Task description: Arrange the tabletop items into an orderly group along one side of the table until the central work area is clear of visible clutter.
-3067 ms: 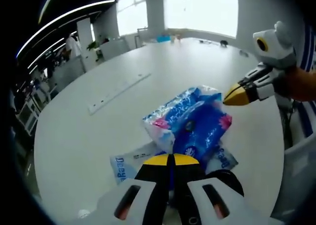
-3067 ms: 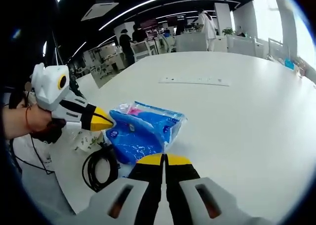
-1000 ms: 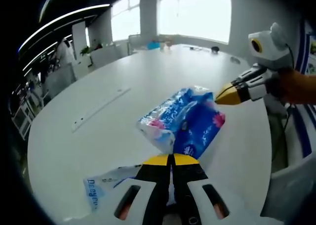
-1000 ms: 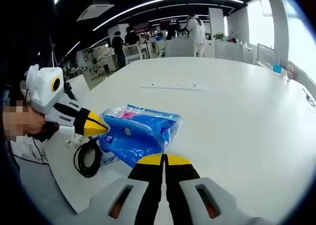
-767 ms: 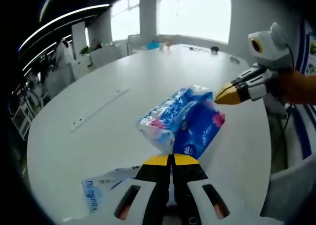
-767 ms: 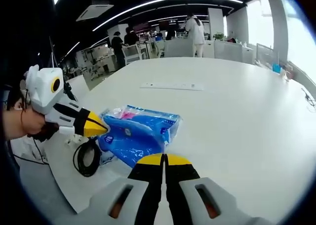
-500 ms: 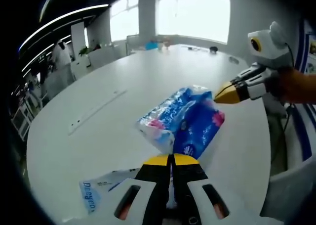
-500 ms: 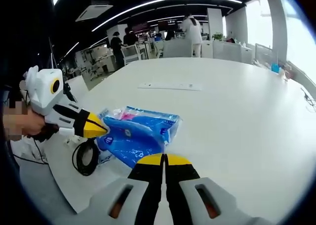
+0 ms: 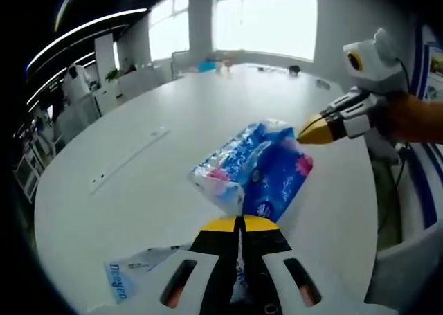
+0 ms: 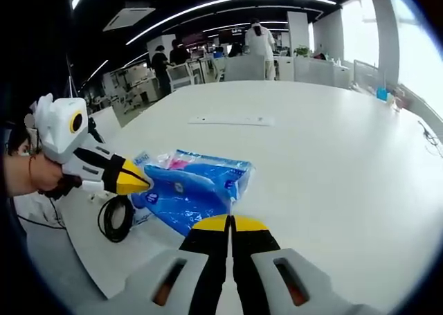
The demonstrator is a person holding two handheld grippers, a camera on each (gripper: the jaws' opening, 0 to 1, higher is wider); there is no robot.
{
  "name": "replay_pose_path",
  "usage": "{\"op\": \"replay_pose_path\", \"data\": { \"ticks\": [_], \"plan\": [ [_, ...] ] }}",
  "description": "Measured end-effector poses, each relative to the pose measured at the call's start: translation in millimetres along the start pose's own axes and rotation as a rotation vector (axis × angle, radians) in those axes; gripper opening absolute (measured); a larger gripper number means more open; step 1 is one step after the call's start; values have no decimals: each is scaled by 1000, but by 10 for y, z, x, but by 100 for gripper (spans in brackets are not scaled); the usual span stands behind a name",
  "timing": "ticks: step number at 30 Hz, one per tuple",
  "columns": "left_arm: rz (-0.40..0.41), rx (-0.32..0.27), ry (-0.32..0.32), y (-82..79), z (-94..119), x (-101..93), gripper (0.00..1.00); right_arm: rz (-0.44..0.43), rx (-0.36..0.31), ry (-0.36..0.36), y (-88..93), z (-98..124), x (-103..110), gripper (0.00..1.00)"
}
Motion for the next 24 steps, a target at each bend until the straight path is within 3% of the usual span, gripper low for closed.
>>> {"op": "replay_pose_path", "data": {
  "ticks": [24],
  "plan": [
    [35,-9,12,-55,-302,-186,0,-17,14,16,137,33,-309,0]
  ]
}}
Point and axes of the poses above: the point that each gripper's makers call its tool centre point, and the gripper's own axes: z roughly backward along the fingers, x roughly to its left, y roughly out of its underside, the point moved 1 cm from there along z, roughly backward along the fingers, and after that the axes turned 7 degrees about y, right-handed, at the moved point
